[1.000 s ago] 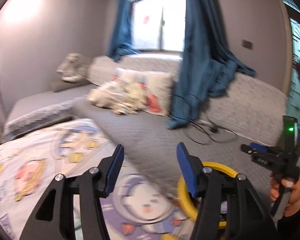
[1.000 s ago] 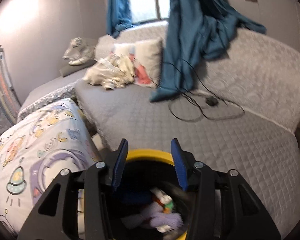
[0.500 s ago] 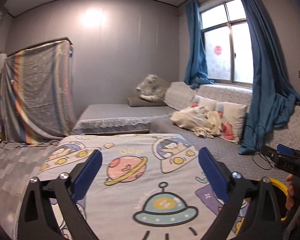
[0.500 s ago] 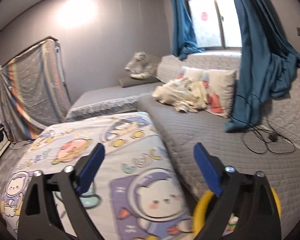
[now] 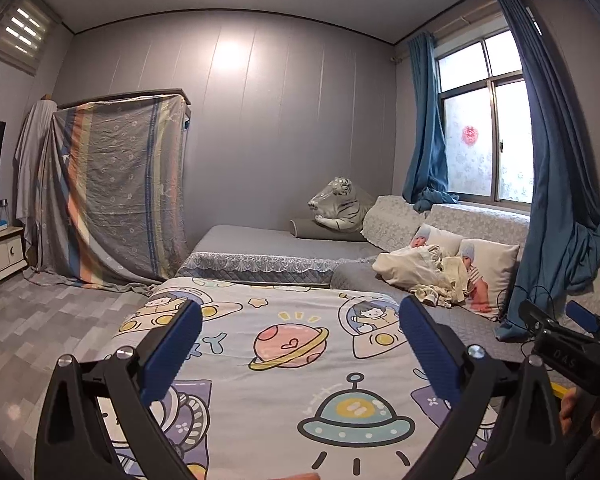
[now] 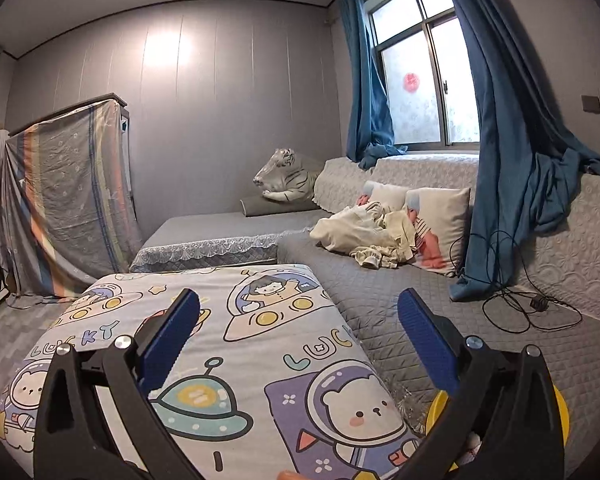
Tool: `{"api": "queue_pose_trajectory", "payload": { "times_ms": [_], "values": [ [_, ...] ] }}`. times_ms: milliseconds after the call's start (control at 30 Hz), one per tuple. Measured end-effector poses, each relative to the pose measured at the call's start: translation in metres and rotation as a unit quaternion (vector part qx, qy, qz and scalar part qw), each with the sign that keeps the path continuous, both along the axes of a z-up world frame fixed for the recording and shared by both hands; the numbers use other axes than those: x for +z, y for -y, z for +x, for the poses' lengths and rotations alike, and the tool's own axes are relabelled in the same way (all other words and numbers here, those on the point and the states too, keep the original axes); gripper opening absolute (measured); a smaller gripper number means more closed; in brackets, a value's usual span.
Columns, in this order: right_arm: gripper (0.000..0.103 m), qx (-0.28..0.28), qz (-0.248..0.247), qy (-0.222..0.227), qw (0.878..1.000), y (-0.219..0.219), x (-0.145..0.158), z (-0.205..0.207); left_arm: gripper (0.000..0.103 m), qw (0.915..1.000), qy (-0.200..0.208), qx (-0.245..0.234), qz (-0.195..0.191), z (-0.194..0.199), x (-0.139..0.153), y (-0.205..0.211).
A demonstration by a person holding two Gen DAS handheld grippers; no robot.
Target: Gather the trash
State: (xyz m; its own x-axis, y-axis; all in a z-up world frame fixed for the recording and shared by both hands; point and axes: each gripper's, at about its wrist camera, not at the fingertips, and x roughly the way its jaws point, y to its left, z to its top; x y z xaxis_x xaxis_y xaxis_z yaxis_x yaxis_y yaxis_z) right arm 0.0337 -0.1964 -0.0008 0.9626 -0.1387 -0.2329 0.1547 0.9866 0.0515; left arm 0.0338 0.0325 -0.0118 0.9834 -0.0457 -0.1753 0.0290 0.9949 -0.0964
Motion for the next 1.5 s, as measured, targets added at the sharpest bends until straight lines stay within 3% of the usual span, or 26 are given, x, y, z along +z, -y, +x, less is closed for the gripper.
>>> {"api": "queue_pose_trajectory", "payload": {
  "times_ms": [1500],
  "values": [
    [0.095, 0.008, 0.015, -0.019, 1.0, 0.003, -0.011, -0.002, 0.095, 0.9997, -0.01, -0.007, -0.019, -0.001, -0.006, 0.007]
  ]
}}
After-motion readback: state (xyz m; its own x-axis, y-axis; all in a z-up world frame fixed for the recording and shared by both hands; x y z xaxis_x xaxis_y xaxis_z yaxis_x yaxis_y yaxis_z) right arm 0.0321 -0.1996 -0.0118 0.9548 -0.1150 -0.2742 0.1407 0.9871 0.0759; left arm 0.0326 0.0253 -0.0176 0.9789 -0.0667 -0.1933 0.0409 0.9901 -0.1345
